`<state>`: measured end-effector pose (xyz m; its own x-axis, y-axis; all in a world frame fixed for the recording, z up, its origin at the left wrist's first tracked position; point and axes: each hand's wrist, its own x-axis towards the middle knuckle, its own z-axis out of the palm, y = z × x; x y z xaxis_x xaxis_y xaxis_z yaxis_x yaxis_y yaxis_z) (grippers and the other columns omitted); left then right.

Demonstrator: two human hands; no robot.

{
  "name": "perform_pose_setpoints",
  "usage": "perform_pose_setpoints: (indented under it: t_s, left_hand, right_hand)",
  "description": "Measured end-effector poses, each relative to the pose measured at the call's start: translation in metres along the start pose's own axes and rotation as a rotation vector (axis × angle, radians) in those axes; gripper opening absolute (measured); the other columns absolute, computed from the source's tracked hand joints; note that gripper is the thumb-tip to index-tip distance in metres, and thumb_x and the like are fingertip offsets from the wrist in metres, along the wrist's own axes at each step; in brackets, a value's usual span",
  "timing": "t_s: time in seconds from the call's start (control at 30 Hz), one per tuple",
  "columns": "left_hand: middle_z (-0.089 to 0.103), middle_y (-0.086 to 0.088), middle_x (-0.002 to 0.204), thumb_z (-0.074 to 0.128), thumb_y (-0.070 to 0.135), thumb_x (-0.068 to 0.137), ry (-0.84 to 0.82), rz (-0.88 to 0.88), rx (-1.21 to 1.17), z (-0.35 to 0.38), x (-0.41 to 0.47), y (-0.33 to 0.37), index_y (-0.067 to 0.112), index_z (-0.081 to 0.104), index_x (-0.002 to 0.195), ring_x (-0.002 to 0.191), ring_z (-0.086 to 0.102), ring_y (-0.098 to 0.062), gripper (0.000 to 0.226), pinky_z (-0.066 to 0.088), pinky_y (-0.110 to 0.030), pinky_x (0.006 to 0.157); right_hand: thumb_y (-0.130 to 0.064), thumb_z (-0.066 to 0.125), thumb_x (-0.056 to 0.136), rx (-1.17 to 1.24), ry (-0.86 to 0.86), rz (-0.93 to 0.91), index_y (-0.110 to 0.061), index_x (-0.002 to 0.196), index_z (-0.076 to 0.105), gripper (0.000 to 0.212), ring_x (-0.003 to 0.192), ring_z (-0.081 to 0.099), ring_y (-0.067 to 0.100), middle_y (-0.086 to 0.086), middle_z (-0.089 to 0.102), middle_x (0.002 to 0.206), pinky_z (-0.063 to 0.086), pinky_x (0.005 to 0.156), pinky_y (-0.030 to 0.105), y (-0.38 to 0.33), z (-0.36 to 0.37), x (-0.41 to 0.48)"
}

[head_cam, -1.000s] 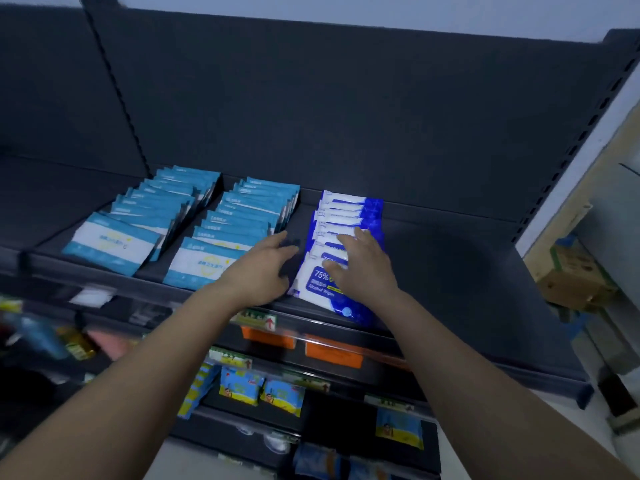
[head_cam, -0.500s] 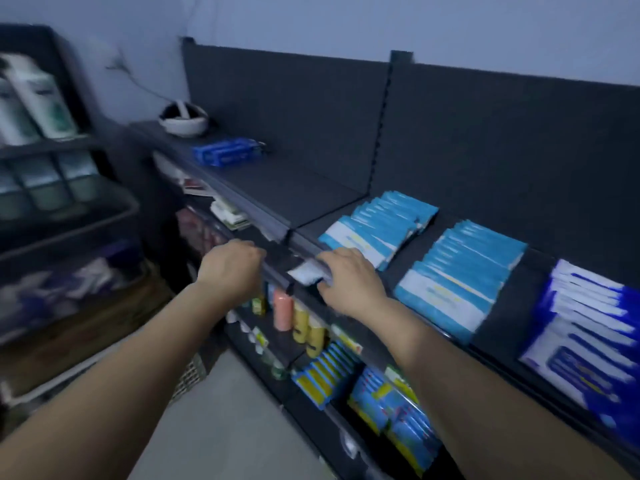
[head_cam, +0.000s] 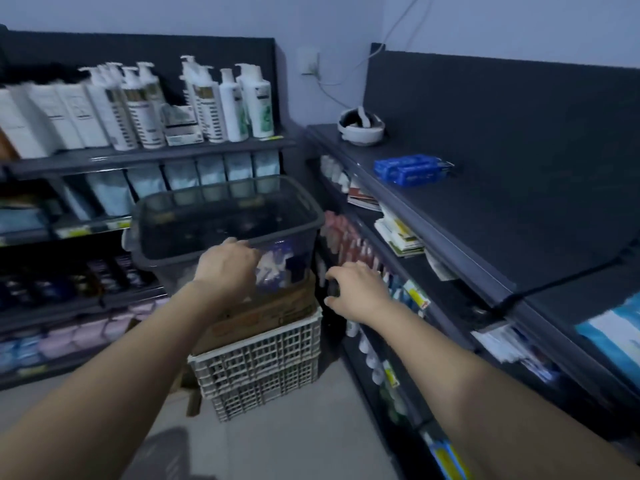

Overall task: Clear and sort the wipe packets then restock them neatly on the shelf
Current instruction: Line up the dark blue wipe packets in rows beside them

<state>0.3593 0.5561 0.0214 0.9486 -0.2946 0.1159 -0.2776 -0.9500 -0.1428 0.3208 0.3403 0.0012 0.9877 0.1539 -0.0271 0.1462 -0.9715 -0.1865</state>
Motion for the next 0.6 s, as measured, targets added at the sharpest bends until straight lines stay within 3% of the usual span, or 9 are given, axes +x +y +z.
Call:
perform_pose_setpoints:
  t_s: [0.17,0.43,0.6]
  left_hand:
    - [0.058,0.0,0.113,0.052,0.017,0.087,-0.007,-0.081,0.013,0.021,0.038,-0.06,0.02,0.062,0.117,0.111,0.048,-0.021,0.031,0.043,-0.032,0.075]
    - [0.058,0.002,0.11,0.049,0.017,0.086,-0.053,-0.238,-0.036,0.052,0.128,-0.128,0.026,0.064,0.112,0.109,0.047,-0.022,0.031,0.045,-0.034,0.077]
    - [0.057,0.002,0.114,0.049,0.031,0.089,-0.149,-0.308,-0.053,0.076,0.173,-0.153,0.025,0.063,0.116,0.114,0.045,-0.021,0.031,0.048,-0.036,0.083]
  right_hand:
    - [-0.04,0.06,0.09,-0.018,-0.007,-0.102,-0.023,0.131,0.052,0.045,0.123,0.043,0.028,0.005,0.053,0.127,0.038,0.098,0.038,-0.027,0.007,0.083]
    - [-0.037,0.058,0.089,-0.016,0.028,-0.235,-0.025,0.128,0.055,0.041,0.119,0.045,0.026,0.003,0.055,0.123,0.039,0.096,0.036,-0.043,0.01,0.224]
    - [-0.037,0.059,0.09,-0.045,-0.061,-0.247,-0.023,0.126,0.056,0.039,0.118,0.045,0.026,0.004,0.055,0.122,0.041,0.093,0.037,-0.039,0.024,0.296]
